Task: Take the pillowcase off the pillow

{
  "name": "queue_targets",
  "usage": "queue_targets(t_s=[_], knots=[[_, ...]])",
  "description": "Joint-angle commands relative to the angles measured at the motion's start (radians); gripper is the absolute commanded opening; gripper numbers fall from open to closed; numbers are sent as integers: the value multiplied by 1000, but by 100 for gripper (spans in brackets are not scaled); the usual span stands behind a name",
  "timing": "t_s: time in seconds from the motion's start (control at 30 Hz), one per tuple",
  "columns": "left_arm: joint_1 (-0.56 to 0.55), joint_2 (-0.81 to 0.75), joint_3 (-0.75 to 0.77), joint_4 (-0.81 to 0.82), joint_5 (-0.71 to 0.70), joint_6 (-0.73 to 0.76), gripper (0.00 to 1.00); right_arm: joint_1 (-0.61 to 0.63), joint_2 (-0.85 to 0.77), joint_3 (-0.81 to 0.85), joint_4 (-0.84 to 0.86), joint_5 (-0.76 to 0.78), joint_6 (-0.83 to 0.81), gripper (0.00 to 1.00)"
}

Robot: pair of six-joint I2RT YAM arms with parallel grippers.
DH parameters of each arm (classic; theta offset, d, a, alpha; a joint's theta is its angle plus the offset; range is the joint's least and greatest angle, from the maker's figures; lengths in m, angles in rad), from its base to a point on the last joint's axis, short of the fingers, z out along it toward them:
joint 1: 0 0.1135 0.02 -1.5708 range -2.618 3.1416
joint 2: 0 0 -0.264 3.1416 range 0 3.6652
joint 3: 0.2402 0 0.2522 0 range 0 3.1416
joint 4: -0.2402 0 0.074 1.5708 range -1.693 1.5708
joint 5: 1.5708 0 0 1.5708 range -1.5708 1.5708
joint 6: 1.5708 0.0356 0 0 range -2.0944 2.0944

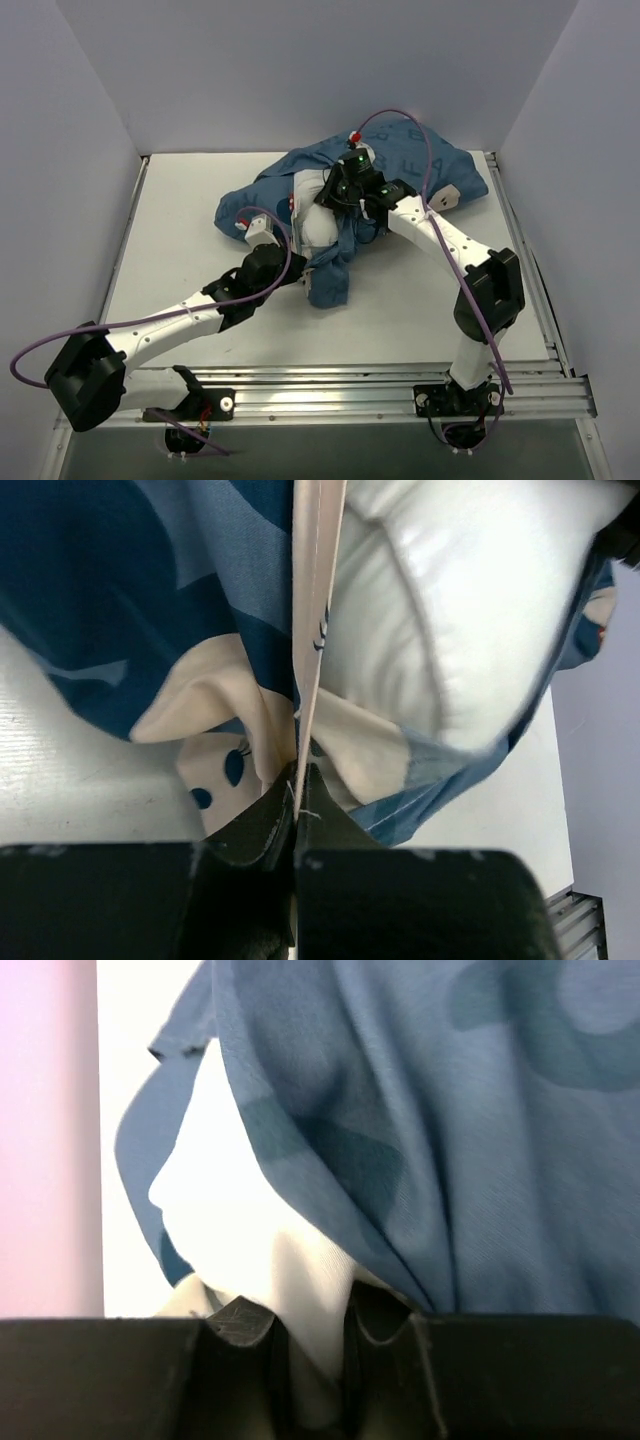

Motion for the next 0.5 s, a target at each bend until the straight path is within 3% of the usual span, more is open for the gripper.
queue_targets(t_s=[0.0,0.3,0.47], knots=[[-48,37,-9,-305,139,27,2,-110,-92,174,455,145,75,0],[18,72,-1,-362,129,47,2,-152,-119,276,344,82,70,0],[49,124,11,-294,123,16,2,-135,-220,121,297,-135,53,0]])
